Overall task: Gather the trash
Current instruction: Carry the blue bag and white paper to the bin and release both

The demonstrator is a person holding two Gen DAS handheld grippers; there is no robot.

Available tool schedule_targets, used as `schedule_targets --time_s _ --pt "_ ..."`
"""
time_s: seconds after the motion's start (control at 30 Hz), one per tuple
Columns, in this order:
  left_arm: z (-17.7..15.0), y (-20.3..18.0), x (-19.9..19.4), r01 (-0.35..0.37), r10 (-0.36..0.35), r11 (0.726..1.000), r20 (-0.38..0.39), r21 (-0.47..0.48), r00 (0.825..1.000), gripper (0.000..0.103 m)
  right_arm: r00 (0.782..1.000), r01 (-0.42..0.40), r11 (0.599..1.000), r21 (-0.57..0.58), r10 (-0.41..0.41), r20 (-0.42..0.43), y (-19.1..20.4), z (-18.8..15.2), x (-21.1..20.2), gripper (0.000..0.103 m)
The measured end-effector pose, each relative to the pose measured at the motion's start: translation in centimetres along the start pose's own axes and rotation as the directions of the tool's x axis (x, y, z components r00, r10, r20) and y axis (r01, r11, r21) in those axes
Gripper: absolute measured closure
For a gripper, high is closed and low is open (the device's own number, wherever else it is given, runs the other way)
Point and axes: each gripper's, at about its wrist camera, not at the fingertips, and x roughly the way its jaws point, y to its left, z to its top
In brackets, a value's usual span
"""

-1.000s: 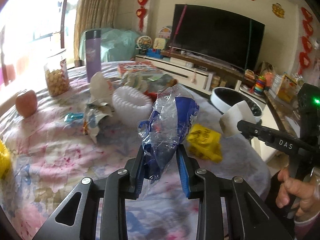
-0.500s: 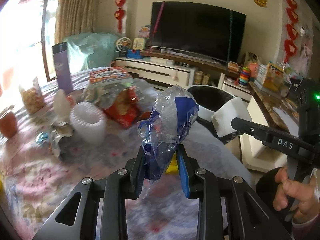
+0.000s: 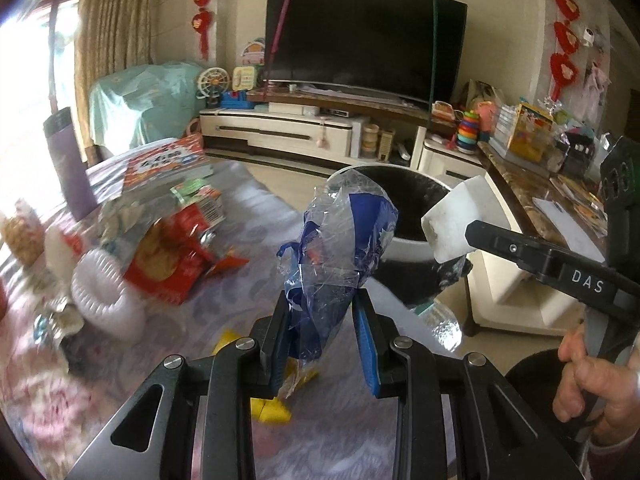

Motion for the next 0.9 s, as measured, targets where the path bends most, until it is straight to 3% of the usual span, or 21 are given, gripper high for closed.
schedule_targets --time_s 0.4,0.9 --pt "4.8 -1.4 5.8 0.037 -0.035 0.999 -0.046 0.038 0.998 0.074 1.000 0.020 0.999 0.032 -0.020 -0.024 -3.3 3.2 1.7 0.067" --pt "9.9 -2.8 12.5 0.060 -0.051 0.995 -0.108 0.080 0.993 0.074 0.995 0.038 0.992 0.117 -0.026 -0.096 -8.0 4.9 4.9 0.067"
